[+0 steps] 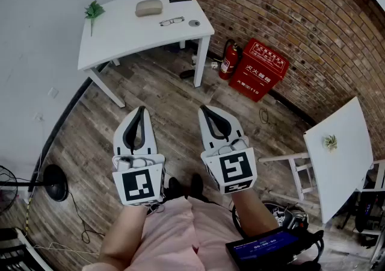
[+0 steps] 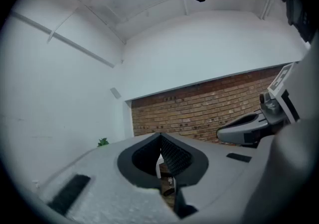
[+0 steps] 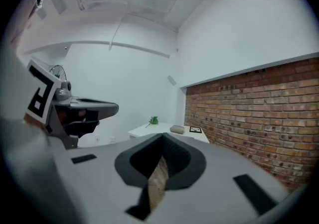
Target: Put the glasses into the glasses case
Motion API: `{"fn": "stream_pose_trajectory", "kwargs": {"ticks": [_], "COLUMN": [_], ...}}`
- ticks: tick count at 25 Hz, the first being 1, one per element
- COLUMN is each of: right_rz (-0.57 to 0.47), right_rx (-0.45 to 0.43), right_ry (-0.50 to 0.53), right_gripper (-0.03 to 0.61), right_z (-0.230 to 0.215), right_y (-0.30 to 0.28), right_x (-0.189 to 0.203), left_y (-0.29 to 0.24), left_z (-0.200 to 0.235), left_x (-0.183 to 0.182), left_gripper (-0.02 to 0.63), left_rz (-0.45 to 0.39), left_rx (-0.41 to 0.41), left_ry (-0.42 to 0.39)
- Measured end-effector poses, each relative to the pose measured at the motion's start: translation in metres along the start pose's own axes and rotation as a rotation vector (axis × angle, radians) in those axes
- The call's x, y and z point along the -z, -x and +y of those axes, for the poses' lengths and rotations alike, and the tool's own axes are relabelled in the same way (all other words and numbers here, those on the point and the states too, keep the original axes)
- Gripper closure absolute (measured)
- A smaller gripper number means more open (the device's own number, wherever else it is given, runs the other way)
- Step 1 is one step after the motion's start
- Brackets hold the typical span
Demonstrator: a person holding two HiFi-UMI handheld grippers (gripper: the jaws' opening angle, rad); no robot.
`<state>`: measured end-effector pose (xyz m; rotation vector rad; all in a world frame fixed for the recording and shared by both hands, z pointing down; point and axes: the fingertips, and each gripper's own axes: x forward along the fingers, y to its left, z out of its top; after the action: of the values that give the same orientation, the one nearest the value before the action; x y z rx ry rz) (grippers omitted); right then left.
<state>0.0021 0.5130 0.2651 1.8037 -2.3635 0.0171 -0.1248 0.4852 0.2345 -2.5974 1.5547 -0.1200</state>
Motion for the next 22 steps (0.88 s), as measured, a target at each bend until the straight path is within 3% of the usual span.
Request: {"fn": "stream_pose_trajectory", "kwargs": {"ticks": [10,13,22], "right_rz": [-0.027,-0.046,-0.065], "right_rx": [0.011,0.003,-0.023], "right_ry": [-0.021,-0.037,0.015], "right_gripper": [0.572,0.407,0.411], "right_z": [-0.022,-0.035,-0.061], "right_y": [0.001,0.001,-0.015], "right_x": [0.005,0.004,-0.002], "left_y": [-0.009,-0.013,-0.036], "left_z": [-0.017,-0.023,-0.029], "left_x": [0.004,0.004,0.003], "left_gripper": [0.607,0.607,0.607], "left_rz": [0.002,0.014,-0.014], "left_rx": [-0.003,-0.018,-0.063], "left_ry": [-0.013,-0.016,-0.037]}}
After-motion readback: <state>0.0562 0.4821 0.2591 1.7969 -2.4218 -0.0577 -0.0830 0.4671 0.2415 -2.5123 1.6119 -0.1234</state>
